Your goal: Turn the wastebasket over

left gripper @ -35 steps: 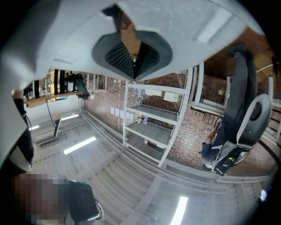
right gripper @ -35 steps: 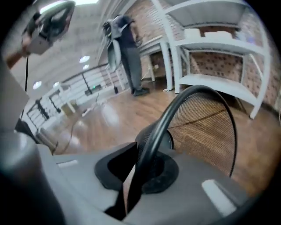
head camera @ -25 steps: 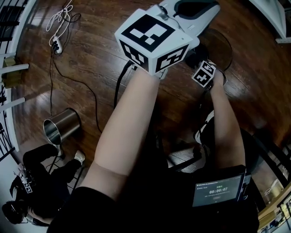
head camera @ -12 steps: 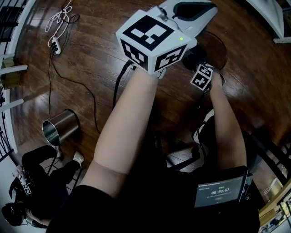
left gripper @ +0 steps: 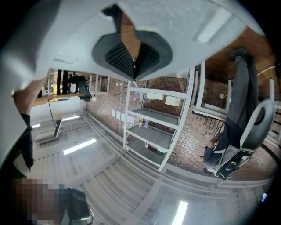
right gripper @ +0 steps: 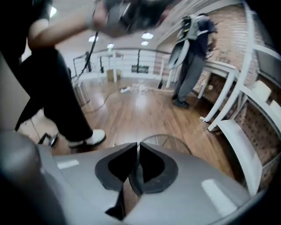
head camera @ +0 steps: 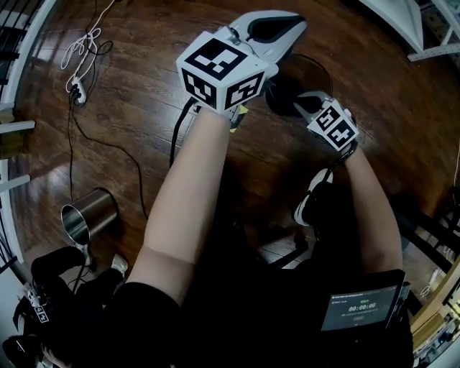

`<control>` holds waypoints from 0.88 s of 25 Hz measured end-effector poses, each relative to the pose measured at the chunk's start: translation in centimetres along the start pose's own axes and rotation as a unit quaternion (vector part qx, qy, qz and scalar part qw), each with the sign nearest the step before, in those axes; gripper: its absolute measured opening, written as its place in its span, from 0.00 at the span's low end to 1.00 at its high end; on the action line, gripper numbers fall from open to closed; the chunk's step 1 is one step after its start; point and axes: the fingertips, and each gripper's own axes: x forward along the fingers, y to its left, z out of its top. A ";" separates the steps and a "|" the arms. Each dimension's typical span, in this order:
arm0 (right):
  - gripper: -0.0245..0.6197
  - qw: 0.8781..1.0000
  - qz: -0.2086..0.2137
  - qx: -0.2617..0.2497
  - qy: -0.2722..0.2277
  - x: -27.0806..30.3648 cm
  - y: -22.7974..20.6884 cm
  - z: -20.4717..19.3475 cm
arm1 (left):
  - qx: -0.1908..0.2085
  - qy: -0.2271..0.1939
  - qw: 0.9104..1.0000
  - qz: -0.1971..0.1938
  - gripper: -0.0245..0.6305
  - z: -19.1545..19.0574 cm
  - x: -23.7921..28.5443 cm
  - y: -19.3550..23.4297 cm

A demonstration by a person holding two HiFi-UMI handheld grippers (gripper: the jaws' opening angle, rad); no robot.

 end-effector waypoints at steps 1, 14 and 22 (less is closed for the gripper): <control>0.07 0.998 -0.011 0.037 -0.056 -2.1 -1.0 2.2 | 0.000 0.002 1.000 0.000 0.04 -0.1 0.0 -0.2; 0.06 0.864 -0.155 0.225 -0.423 -21.2 -5.1 8.8 | 0.022 0.034 0.999 -0.033 0.04 -3.3 -0.6 -6.6; 0.05 0.865 -0.181 0.189 -0.428 -21.1 -3.5 9.7 | 0.031 0.061 0.997 -0.037 0.04 -7.1 -1.2 -9.4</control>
